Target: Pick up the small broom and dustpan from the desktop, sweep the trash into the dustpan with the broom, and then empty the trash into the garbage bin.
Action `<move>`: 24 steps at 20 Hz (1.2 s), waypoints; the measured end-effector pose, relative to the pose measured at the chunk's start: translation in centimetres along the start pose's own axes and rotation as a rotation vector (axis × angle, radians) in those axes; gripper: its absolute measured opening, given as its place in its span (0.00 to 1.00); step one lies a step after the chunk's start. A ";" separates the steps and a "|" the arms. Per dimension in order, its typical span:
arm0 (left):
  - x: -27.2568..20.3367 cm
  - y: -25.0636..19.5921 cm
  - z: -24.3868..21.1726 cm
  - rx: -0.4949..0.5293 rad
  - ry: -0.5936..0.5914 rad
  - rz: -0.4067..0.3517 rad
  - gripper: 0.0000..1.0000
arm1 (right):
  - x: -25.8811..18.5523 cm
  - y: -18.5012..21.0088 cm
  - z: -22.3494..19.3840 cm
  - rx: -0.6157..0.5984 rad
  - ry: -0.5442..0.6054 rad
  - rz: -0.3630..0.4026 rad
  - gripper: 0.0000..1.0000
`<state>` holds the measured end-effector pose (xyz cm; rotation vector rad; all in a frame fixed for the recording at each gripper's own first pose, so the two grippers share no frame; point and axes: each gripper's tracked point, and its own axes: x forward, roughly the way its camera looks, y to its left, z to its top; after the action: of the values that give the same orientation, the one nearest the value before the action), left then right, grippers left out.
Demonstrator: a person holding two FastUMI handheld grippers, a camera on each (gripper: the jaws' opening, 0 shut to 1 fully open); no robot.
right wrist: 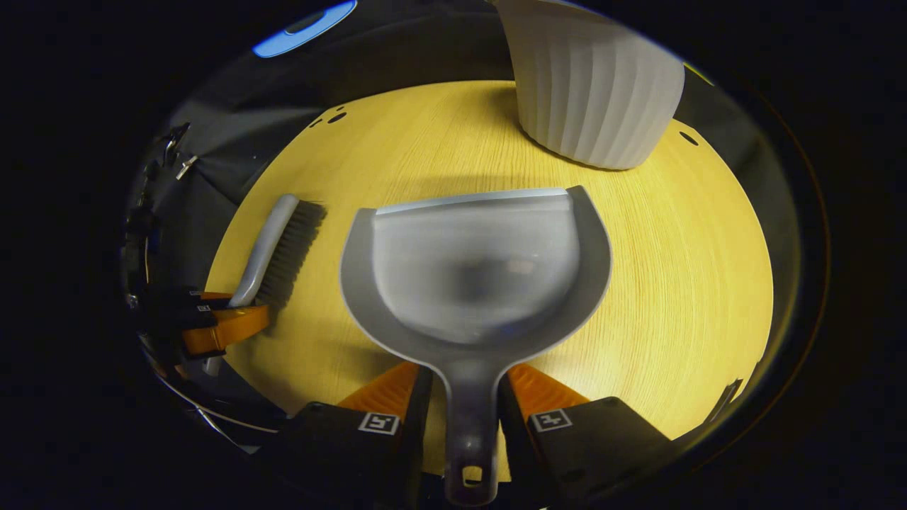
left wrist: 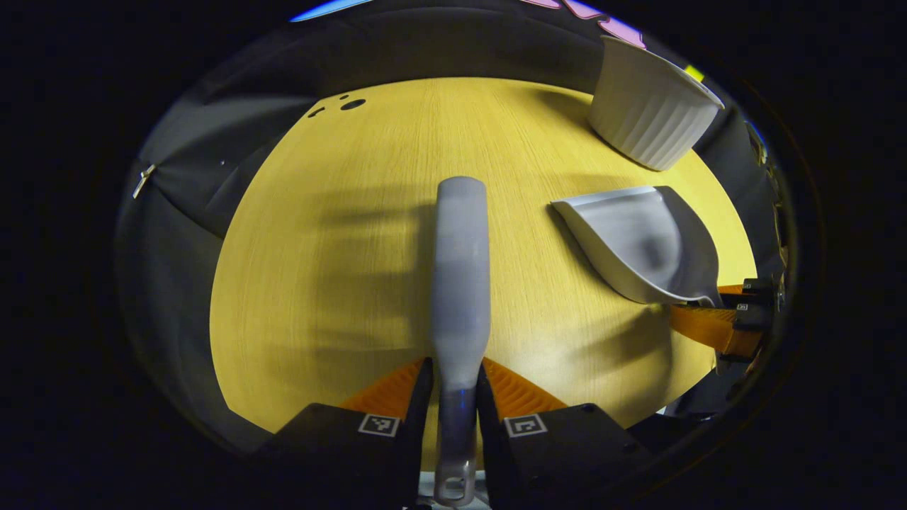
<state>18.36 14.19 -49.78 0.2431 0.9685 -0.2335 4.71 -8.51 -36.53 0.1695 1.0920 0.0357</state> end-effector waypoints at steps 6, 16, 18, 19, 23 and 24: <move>-4.4 -0.5 0.7 -0.061 -0.117 -0.055 1.00 | -4.9 1.0 2.4 -0.066 -0.132 -0.021 0.86; -19.4 -1.2 6.2 -0.076 -0.641 -0.073 0.96 | -18.9 7.3 11.9 -0.181 -0.669 -0.024 0.99; -22.9 -1.3 7.8 -0.056 -0.782 -0.054 0.96 | -21.8 8.6 13.2 -0.206 -0.774 -0.028 0.99; -24.7 -1.0 8.2 -0.045 -0.850 -0.033 0.96 | -23.2 9.1 13.7 -0.211 -0.816 -0.026 0.99; -30.2 -1.4 8.9 -0.023 -1.055 0.018 0.96 | -27.8 10.3 14.4 -0.214 -0.950 -0.020 1.00; -31.0 -1.5 8.6 -0.015 -1.088 0.024 0.96 | -28.9 10.2 14.7 -0.220 -0.983 -0.026 1.00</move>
<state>7.73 12.82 -19.36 0.0819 -0.1103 -0.2863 4.89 -3.42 -2.91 -0.0353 0.1052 0.0416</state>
